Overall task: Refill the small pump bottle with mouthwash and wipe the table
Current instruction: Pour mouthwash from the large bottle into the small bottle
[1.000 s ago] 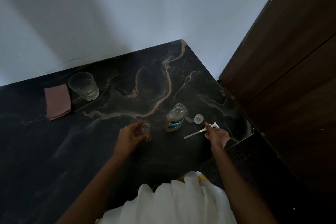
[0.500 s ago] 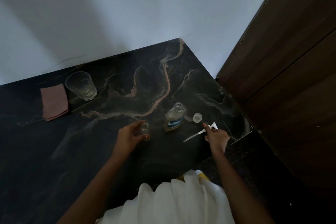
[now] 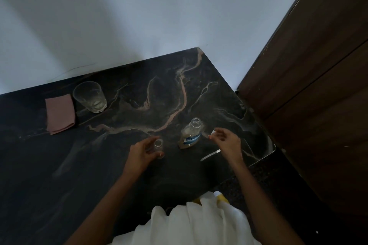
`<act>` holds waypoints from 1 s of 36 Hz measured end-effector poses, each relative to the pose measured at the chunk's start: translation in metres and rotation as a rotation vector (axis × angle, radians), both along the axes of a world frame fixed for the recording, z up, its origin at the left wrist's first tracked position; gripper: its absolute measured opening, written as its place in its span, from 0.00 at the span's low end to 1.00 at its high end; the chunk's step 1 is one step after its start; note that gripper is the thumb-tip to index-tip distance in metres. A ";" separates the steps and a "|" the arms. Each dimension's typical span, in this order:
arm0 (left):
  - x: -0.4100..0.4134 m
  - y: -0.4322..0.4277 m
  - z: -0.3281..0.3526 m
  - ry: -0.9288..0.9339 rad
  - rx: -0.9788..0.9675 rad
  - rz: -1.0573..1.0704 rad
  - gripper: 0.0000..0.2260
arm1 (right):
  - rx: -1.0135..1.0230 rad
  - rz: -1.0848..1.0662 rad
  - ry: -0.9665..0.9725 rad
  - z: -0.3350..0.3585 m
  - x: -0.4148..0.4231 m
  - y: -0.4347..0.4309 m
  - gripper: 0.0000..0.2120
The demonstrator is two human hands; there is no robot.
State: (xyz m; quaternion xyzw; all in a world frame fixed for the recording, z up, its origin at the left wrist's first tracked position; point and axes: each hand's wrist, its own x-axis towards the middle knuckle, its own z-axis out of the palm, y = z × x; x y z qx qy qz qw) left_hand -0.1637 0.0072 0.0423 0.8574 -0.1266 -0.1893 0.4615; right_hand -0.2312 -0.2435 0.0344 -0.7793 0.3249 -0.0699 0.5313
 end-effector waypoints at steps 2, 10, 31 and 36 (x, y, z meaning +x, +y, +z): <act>0.000 0.000 0.001 0.002 0.000 0.001 0.24 | 0.047 0.128 0.008 0.002 0.011 0.002 0.26; -0.002 -0.002 0.002 0.027 -0.001 0.019 0.24 | 0.228 0.432 -0.015 -0.006 0.028 0.011 0.38; 0.004 -0.012 0.035 -0.098 -0.218 0.129 0.20 | 0.206 0.249 -0.137 0.025 0.035 0.026 0.23; 0.014 -0.021 0.067 -0.180 -0.347 0.134 0.19 | 0.190 0.225 -0.282 0.068 0.040 0.022 0.23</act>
